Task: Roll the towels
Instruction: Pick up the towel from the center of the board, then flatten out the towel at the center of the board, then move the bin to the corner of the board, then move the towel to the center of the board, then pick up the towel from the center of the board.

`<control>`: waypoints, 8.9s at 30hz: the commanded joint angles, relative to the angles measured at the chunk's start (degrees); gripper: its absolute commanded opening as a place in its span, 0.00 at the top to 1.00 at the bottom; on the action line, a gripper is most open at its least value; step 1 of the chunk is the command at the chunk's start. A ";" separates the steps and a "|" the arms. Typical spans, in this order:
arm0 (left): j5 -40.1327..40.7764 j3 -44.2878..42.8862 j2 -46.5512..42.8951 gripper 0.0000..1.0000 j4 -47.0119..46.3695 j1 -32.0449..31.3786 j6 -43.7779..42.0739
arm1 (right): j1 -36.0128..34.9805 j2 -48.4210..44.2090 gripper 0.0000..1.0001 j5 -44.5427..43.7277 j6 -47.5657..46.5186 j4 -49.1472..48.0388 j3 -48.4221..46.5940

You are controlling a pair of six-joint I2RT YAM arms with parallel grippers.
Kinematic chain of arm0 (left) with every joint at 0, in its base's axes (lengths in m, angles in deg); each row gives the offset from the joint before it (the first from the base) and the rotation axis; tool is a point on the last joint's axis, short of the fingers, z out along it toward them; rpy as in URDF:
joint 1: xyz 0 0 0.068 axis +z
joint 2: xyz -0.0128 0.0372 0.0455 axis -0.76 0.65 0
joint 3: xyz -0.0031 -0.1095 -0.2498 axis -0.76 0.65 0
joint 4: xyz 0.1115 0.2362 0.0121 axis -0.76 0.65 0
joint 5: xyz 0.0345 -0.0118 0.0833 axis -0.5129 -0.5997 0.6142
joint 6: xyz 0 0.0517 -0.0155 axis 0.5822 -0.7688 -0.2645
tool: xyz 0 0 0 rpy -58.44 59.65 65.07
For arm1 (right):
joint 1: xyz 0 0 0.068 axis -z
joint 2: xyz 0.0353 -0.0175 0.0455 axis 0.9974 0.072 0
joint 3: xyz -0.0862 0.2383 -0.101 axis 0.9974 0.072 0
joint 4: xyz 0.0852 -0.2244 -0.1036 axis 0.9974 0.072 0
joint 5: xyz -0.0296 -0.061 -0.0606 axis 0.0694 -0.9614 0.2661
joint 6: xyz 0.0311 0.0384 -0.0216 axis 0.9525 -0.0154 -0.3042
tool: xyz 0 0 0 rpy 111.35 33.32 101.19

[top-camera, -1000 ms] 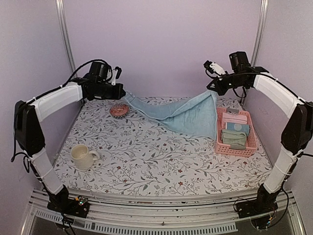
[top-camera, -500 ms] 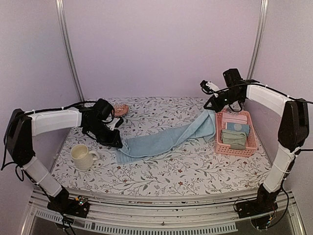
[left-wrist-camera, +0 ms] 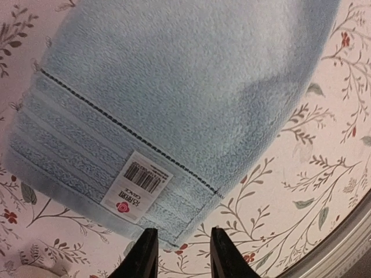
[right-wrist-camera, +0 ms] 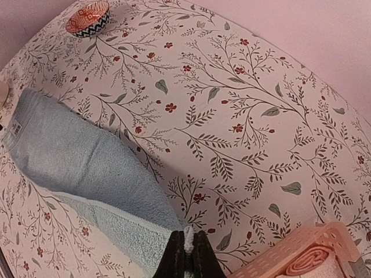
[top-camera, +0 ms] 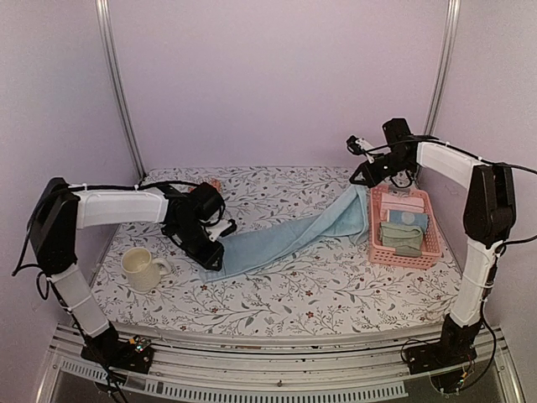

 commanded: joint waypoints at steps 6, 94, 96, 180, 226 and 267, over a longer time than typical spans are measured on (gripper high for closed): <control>10.72 -0.22 3.80 0.62 7.65 -7.37 -3.32 | -0.03 1.22 0.96 2.38 0.61 1.33 -2.95; 29.94 -10.03 -25.68 1.00 8.35 2.09 2.17 | 0.06 -21.81 0.96 21.70 4.23 -8.06 12.24; 25.18 -8.00 -21.03 1.00 4.38 7.16 0.50 | 0.06 -15.11 0.96 20.09 4.17 -9.41 9.41; 0.24 15.07 -0.41 1.00 2.31 0.74 16.87 | -3.18 -6.83 0.74 -10.60 -20.98 8.15 37.55; 2.14 -1.18 -3.25 0.77 -4.24 10.42 14.05 | 3.61 -9.63 0.63 -7.90 -7.42 10.92 21.58; 3.58 5.67 6.83 0.70 -17.50 22.20 14.79 | 2.98 15.99 0.71 -9.03 3.64 8.23 2.98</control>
